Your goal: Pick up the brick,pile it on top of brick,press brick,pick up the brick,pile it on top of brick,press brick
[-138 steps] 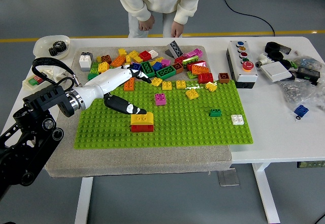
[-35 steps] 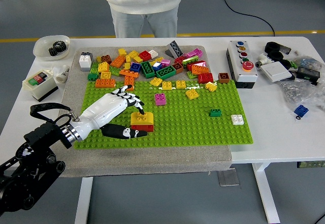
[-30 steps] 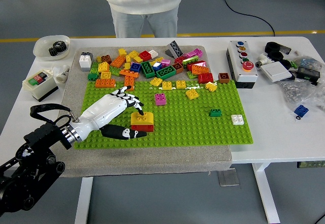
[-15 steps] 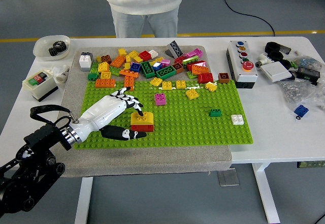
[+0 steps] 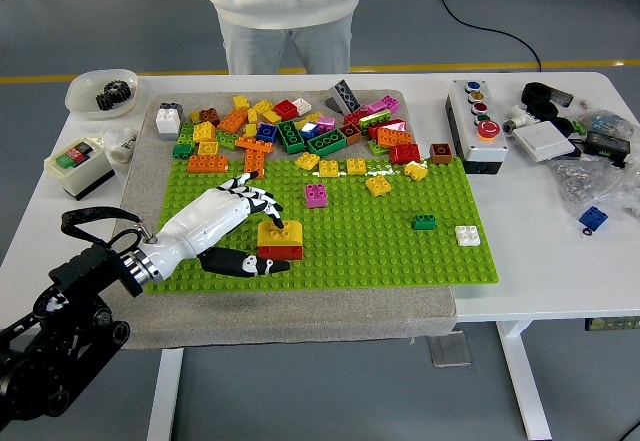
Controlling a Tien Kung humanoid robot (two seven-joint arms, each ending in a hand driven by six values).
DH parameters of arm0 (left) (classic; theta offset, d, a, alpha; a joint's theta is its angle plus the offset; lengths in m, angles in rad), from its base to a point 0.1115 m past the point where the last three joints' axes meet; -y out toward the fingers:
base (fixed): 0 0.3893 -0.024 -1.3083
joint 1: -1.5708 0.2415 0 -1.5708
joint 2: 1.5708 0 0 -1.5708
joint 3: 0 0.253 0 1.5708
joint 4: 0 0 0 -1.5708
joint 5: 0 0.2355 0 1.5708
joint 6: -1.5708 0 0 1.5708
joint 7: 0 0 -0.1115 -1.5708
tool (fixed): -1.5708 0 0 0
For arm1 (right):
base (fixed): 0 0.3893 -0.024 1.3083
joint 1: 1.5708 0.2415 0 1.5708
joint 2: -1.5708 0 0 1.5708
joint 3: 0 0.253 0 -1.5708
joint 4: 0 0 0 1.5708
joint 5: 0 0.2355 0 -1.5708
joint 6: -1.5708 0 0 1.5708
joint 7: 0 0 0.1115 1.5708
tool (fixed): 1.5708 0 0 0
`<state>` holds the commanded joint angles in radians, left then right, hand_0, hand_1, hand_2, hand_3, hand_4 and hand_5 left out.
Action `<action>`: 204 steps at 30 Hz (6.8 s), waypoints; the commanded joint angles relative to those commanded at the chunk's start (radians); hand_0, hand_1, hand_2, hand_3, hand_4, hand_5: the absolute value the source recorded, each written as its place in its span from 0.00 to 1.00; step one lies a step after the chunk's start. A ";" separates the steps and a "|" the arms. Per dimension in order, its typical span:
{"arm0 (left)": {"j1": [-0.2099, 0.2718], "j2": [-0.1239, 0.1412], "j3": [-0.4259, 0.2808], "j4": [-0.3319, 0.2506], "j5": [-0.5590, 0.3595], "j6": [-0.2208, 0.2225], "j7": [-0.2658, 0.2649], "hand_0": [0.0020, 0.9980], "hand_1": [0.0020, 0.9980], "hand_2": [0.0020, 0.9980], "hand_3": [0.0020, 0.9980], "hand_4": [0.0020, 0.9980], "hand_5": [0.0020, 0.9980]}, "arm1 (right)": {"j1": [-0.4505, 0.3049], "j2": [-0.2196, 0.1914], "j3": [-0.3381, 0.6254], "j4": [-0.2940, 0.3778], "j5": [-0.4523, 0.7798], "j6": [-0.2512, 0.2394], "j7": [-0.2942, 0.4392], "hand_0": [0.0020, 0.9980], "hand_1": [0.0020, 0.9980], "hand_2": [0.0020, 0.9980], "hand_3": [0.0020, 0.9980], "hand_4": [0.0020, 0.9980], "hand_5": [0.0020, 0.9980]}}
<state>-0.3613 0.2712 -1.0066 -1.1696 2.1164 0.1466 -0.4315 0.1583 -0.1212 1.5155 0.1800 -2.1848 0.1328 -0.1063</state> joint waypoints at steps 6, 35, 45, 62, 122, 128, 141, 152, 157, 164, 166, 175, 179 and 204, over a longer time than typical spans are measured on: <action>0.001 -0.001 0.001 0.002 0.002 0.001 0.002 1.00 0.82 0.76 0.60 0.99 0.91 | 0.000 0.000 0.001 0.000 -0.001 0.000 0.000 0.74 0.65 0.71 0.58 0.81 0.37; 0.001 -0.008 0.007 0.023 0.005 0.002 0.007 1.00 0.82 0.75 0.60 0.98 0.88 | 0.000 -0.001 0.001 0.000 0.004 -0.001 0.001 0.74 0.65 0.71 0.58 0.81 0.37; -0.002 -0.008 0.008 0.031 0.005 0.000 0.009 1.00 0.82 0.76 0.60 0.98 0.88 | 0.001 0.000 0.000 0.000 0.006 -0.001 0.001 0.74 0.65 0.71 0.58 0.81 0.37; -0.003 -0.010 0.017 0.057 0.001 0.000 0.010 1.00 0.82 0.75 0.60 0.98 0.86 | -0.001 0.000 -0.002 0.000 0.003 0.001 0.001 0.74 0.65 0.71 0.58 0.81 0.37; 0.002 0.001 -0.054 -0.016 -0.162 0.017 -0.021 1.00 0.78 0.71 0.60 0.97 0.83 | -0.001 0.001 0.004 0.000 0.005 0.001 0.000 0.74 0.65 0.71 0.58 0.81 0.37; -0.003 0.000 -0.076 -0.018 -0.163 0.018 -0.016 1.00 0.78 0.71 0.59 0.98 0.83 | -0.003 0.002 0.001 0.000 0.003 0.002 0.000 0.74 0.65 0.71 0.58 0.81 0.37; -0.011 0.000 -0.101 -0.020 -0.155 0.027 -0.003 1.00 0.77 0.71 0.62 0.99 0.79 | -0.003 0.003 -0.004 0.000 0.002 0.003 0.000 0.74 0.65 0.71 0.58 0.81 0.37; -0.009 -0.003 -0.146 -0.025 -0.121 0.024 0.022 1.00 0.76 0.71 0.65 1.00 0.66 | -0.004 0.002 -0.005 0.000 -0.004 0.003 0.000 0.74 0.65 0.71 0.58 0.81 0.37; -0.014 -0.006 -0.164 -0.029 -0.106 0.022 0.035 1.00 0.76 0.71 0.72 1.00 0.62 | -0.003 0.002 -0.003 0.000 -0.003 0.002 0.000 0.74 0.65 0.71 0.58 0.81 0.37; -0.019 -0.013 -0.211 -0.047 -0.071 -0.012 0.084 1.00 0.77 0.75 0.80 1.00 0.57 | -0.003 0.002 0.005 0.000 -0.003 0.000 -0.002 0.74 0.65 0.71 0.58 0.81 0.37; -0.021 -0.014 -0.226 -0.056 -0.057 -0.029 0.100 1.00 0.79 0.79 0.85 1.00 0.54 | -0.002 0.002 0.007 0.000 -0.004 0.000 -0.002 0.74 0.65 0.71 0.58 0.81 0.37; -0.029 -0.024 -0.274 -0.092 0.017 -0.097 0.162 0.99 0.82 0.84 0.91 1.00 0.47 | -0.002 0.001 0.015 0.000 -0.009 -0.001 -0.003 0.74 0.65 0.71 0.58 0.81 0.37; -0.038 -0.026 -0.282 -0.099 0.061 -0.122 0.194 0.91 0.83 0.88 0.92 1.00 0.38 | 0.000 0.001 0.015 0.000 -0.008 -0.002 -0.003 0.74 0.65 0.71 0.58 0.81 0.37; -0.135 -0.018 -0.341 -0.106 0.153 -0.387 0.293 0.74 0.67 0.66 0.74 1.00 0.09 | 0.003 -0.003 0.013 0.000 -0.014 -0.002 -0.002 0.74 0.65 0.71 0.59 0.81 0.37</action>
<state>-0.4967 0.2530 -1.3471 -1.2756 2.2689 -0.2399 -0.1390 0.1609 -0.1242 1.5288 0.1800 -2.1986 0.1312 -0.1079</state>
